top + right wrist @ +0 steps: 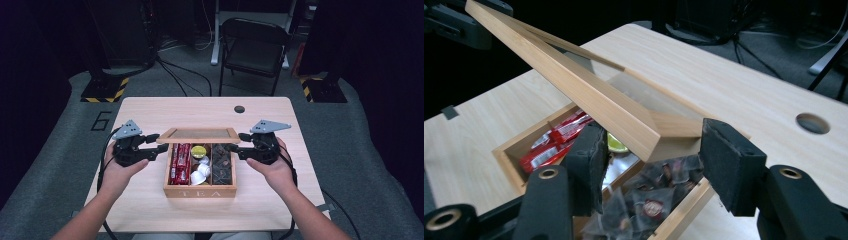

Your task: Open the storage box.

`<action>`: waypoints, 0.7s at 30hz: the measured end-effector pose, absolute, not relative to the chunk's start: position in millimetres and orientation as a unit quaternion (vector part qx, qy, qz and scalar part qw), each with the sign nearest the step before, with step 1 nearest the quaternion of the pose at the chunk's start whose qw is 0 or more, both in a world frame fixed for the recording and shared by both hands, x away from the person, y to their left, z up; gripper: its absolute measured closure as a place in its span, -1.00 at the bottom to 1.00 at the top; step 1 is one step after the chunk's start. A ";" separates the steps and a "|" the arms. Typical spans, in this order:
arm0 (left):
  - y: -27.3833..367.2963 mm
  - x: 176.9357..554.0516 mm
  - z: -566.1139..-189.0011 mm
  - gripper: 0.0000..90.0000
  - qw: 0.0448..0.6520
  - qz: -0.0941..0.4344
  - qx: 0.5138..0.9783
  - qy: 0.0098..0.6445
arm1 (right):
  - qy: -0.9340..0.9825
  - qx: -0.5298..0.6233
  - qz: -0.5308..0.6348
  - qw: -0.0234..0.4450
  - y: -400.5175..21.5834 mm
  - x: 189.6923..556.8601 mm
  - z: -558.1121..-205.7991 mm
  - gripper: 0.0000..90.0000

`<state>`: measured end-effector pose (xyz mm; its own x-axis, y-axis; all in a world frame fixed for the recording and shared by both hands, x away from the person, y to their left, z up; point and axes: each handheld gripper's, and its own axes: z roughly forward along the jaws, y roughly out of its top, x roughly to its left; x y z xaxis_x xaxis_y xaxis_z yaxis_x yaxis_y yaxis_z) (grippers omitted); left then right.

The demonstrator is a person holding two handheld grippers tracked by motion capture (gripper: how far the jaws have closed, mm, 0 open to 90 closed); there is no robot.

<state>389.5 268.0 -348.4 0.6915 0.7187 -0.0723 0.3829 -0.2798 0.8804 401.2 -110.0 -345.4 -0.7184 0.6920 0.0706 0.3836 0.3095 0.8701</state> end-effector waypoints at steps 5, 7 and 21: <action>271.4 399.8 -341.7 0.07 0.503 0.159 0.766 0.366 | 0.790 0.337 0.483 0.169 -108.9 410.4 -339.0 0.00; 272.0 402.1 -340.1 0.08 0.506 0.158 0.764 0.368 | 0.788 0.341 0.485 0.168 -108.6 414.9 -337.8 0.01; 272.1 409.7 -333.5 0.11 0.507 0.160 0.761 0.371 | 0.795 0.334 0.463 0.206 -105.6 431.9 -344.7 0.24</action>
